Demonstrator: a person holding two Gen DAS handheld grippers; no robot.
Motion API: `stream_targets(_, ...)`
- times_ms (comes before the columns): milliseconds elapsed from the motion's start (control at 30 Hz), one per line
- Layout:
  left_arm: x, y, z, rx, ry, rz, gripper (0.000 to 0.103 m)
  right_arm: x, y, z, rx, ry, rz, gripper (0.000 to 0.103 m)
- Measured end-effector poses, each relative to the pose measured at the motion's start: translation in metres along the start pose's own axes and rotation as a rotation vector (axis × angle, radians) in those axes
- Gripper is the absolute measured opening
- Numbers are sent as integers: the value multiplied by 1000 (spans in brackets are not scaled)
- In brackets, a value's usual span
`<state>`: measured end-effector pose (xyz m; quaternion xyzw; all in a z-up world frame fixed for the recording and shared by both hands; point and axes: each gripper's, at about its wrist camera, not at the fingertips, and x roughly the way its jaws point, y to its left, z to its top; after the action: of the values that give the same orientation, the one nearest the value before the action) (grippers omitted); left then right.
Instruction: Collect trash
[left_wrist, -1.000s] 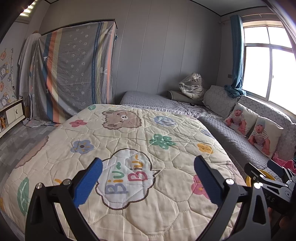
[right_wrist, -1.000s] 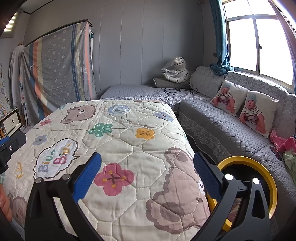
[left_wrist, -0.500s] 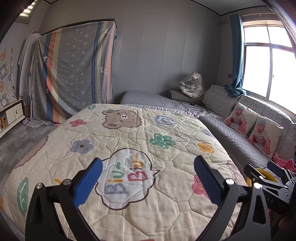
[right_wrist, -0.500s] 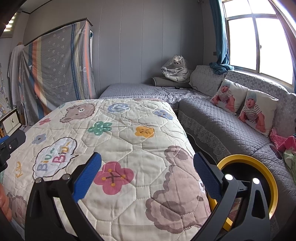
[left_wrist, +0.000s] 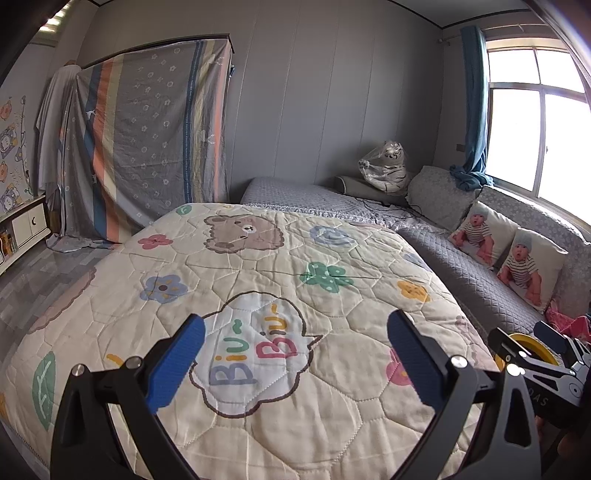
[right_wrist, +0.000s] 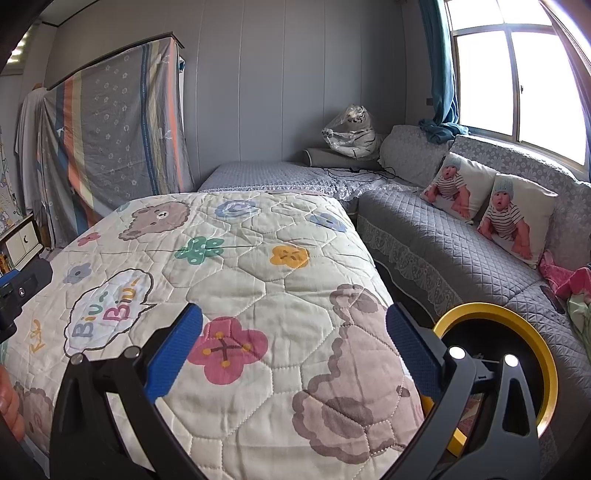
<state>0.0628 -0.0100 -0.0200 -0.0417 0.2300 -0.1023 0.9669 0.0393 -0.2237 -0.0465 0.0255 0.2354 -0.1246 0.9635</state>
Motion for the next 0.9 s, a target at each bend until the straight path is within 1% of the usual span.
stream_targets(900, 5, -1, -4, 2, 7, 0, 95, 5, 2, -7, 8, 18, 0, 95)
